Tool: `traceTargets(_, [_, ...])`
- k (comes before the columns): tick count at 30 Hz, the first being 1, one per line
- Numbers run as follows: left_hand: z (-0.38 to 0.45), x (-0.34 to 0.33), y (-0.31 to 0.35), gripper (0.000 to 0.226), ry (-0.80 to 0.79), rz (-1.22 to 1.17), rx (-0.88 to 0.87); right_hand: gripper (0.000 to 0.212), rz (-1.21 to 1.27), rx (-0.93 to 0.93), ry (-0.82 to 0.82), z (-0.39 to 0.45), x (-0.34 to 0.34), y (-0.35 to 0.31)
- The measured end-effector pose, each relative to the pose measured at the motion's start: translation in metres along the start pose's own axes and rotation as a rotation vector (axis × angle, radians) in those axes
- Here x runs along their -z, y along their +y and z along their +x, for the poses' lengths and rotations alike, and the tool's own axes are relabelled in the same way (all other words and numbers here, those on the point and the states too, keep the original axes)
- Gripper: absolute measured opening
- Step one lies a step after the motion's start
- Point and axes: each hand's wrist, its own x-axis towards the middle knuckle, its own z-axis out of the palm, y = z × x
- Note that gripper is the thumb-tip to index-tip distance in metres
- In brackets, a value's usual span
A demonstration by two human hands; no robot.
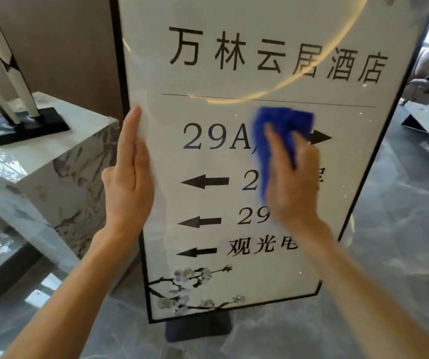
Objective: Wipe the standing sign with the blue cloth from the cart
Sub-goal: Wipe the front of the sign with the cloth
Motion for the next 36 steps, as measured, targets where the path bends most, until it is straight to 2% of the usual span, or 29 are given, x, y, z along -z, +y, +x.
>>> traceTargets(2, [-0.002,0.000,0.001,0.044,0.001,-0.012,0.003,0.032,-0.075,-0.122,0.072,0.003,0.017,0.036])
traceTargets(4, [-0.002,0.000,0.003,0.044,0.008,-0.020,0.000,0.045,-0.094,-0.141,0.094,-0.005,0.029,0.066])
traceTargets(7, [0.000,-0.002,0.006,0.043,0.006,-0.008,0.012,0.044,-0.034,-0.305,0.146,-0.017,0.031,0.088])
traceTargets(12, [0.000,-0.002,0.010,0.044,0.016,-0.020,0.027,0.045,0.007,-0.494,0.247,-0.041,0.024,0.071])
traceTargets(15, [-0.002,-0.004,0.009,0.043,0.030,-0.061,0.006,0.044,-0.031,-0.530,0.271,-0.056,0.010,0.041])
traceTargets(18, [-0.003,-0.006,0.004,0.043,0.038,-0.086,-0.018,0.043,-0.025,-0.458,0.295,-0.074,-0.017,-0.015])
traceTargets(22, [-0.002,-0.004,-0.001,0.045,0.025,-0.097,-0.061,0.040,0.162,-0.346,0.163,-0.093,-0.055,-0.108])
traceTargets(23, [-0.001,-0.003,-0.002,0.045,0.016,-0.105,-0.056,0.049,0.216,-0.331,0.104,-0.099,-0.063,-0.129])
traceTargets(25, [0.000,-0.002,-0.004,0.045,-0.010,-0.127,-0.041,0.072,0.122,-0.121,0.048,-0.117,-0.075,-0.163])
traceTargets(26, [0.000,-0.001,-0.005,0.045,-0.024,-0.141,-0.041,0.070,0.064,-0.027,0.031,-0.128,-0.081,-0.169])
traceTargets(29, [-0.003,0.001,-0.009,0.046,-0.038,-0.153,-0.080,0.048,0.052,0.076,0.019,-0.140,-0.077,-0.165])
traceTargets(31, [-0.002,0.000,-0.009,0.045,-0.035,-0.144,-0.103,0.048,0.043,0.204,-0.021,-0.138,-0.068,-0.150])
traceTargets(33, [0.000,-0.003,-0.007,0.044,-0.029,-0.133,-0.089,0.050,0.038,0.287,-0.131,-0.131,-0.054,-0.122])
traceTargets(35, [0.000,-0.006,-0.006,0.044,0.002,-0.136,-0.077,0.040,0.071,0.262,-0.232,-0.117,-0.037,-0.089])
traceTargets(36, [-0.001,-0.006,-0.007,0.044,0.013,-0.148,-0.075,0.022,0.082,0.180,-0.255,-0.108,-0.029,-0.070])
